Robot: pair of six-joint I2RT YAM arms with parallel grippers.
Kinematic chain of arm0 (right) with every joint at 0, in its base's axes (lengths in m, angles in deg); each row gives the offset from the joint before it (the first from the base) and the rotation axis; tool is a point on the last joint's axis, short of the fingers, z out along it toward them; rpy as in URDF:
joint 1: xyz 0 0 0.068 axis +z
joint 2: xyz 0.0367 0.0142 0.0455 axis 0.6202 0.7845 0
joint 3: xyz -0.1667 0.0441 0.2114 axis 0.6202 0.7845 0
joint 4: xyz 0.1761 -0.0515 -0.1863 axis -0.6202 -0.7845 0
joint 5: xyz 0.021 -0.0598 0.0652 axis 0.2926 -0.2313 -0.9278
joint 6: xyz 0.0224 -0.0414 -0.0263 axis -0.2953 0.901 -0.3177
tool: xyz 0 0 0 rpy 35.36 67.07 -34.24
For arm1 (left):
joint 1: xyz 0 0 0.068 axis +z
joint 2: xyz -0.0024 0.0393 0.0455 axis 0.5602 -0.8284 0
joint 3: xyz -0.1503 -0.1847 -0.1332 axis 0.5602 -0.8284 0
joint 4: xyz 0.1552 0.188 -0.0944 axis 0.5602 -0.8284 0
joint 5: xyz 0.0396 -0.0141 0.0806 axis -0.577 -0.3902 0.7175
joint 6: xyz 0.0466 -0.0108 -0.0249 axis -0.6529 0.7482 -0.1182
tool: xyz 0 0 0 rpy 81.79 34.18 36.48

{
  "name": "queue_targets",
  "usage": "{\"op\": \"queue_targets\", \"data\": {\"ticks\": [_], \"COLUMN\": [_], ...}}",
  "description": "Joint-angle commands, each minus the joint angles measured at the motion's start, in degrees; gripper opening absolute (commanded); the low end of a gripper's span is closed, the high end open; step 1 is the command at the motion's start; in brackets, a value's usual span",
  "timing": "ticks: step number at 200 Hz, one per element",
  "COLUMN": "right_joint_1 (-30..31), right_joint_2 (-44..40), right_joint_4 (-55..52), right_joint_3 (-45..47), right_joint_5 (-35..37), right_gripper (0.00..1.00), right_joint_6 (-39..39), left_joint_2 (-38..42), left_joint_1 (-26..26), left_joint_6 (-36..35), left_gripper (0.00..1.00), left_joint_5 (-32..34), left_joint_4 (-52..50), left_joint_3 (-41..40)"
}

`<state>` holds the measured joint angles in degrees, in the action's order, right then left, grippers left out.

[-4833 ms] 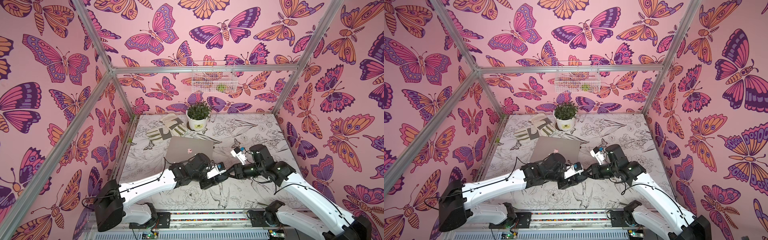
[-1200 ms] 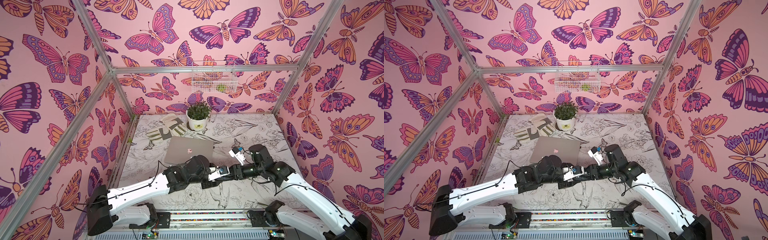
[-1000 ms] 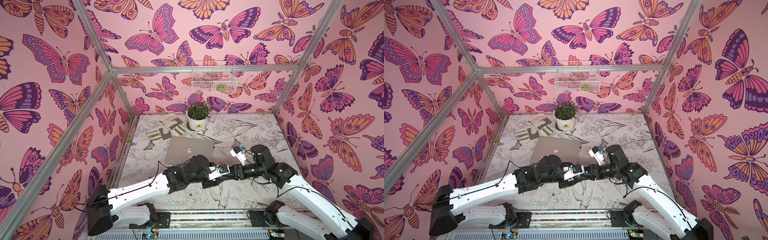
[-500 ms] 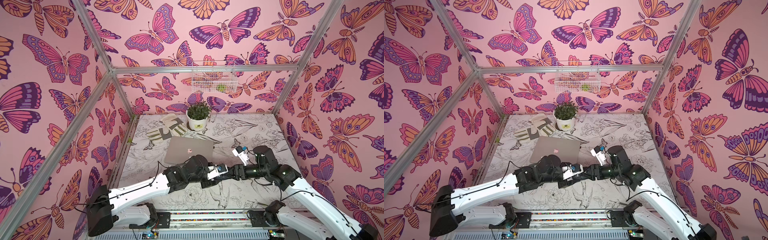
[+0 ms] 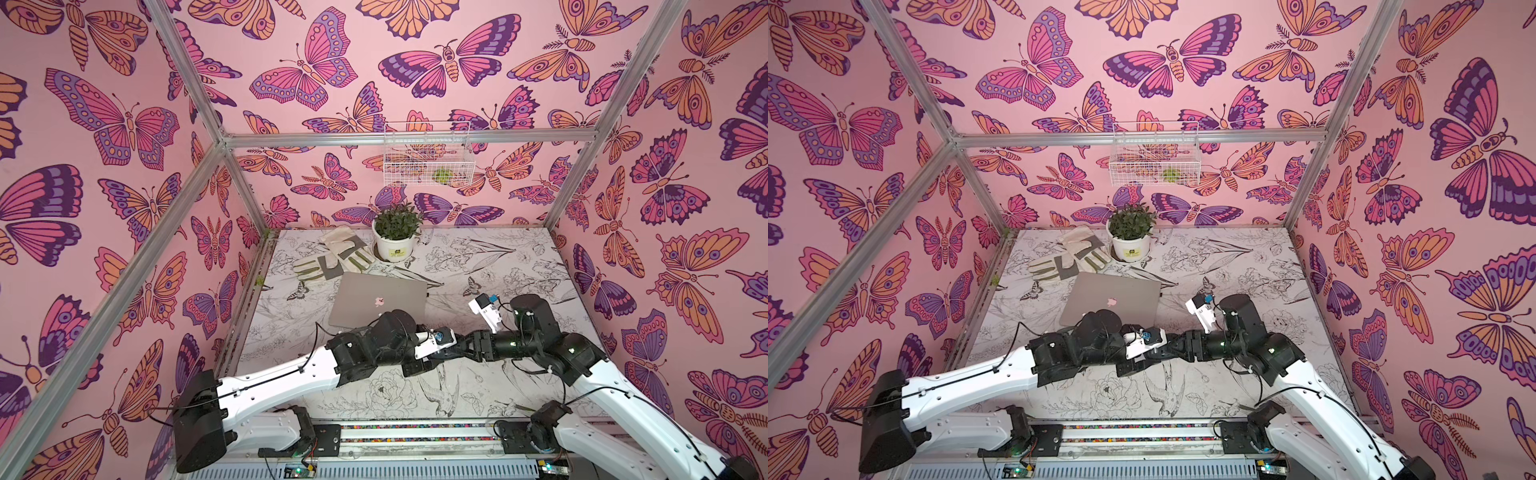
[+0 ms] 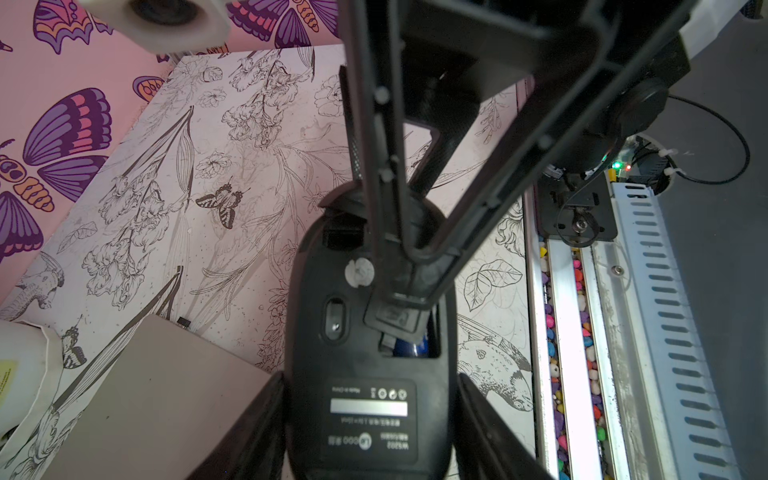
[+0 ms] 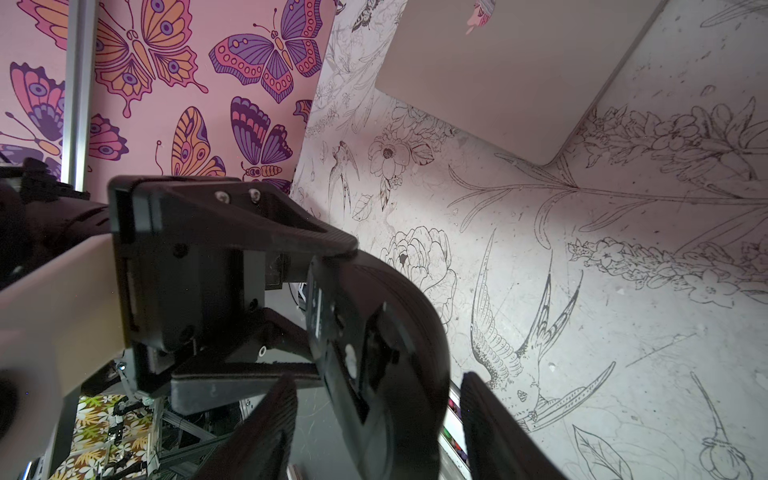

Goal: Insert the wireless mouse receiver into the laptop
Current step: Close the lid on the mouse.

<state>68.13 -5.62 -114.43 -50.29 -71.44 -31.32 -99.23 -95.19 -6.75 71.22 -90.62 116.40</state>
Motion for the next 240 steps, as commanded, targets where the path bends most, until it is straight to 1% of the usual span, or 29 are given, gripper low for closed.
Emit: {"op": "queue_targets", "data": {"ticks": [1,59,113,165,201,240], "right_joint_1": [-0.7,-0.97,-1.01,-1.06,-1.06,-1.07], "right_joint_2": [-0.72,-1.01,-0.76,0.84,1.54,1.8], "right_joint_4": [-2.03,-2.95,-3.48,-2.76,-3.08,-3.1], "right_joint_3": [0.35,0.66,0.66,0.1,-0.2,-0.14], "right_joint_5": [0.14,-0.45,-0.44,-0.68,-1.28,-2.24], "right_gripper": [0.61,0.53,0.48,0.4,0.37,0.37], "right_joint_6": [0.02,0.5,1.16,1.72,2.33,2.95], "left_joint_2": [0.53,0.9,0.64,0.63,0.72,0.03], "left_joint_1": [0.45,0.73,0.9,-0.47,-0.93,-0.99], "left_joint_6": [0.55,0.2,-0.24,-3.07,-4.22,-4.02], "left_gripper": [0.41,0.41,0.41,0.41,0.41,0.41], "left_joint_5": [-0.39,-0.04,-0.88,-1.53,-1.84,-1.85], "left_joint_4": [0.86,0.46,0.11,-0.55,-0.63,-0.64], "left_joint_3": [-0.02,0.33,1.22,1.4,1.22,2.08]}}
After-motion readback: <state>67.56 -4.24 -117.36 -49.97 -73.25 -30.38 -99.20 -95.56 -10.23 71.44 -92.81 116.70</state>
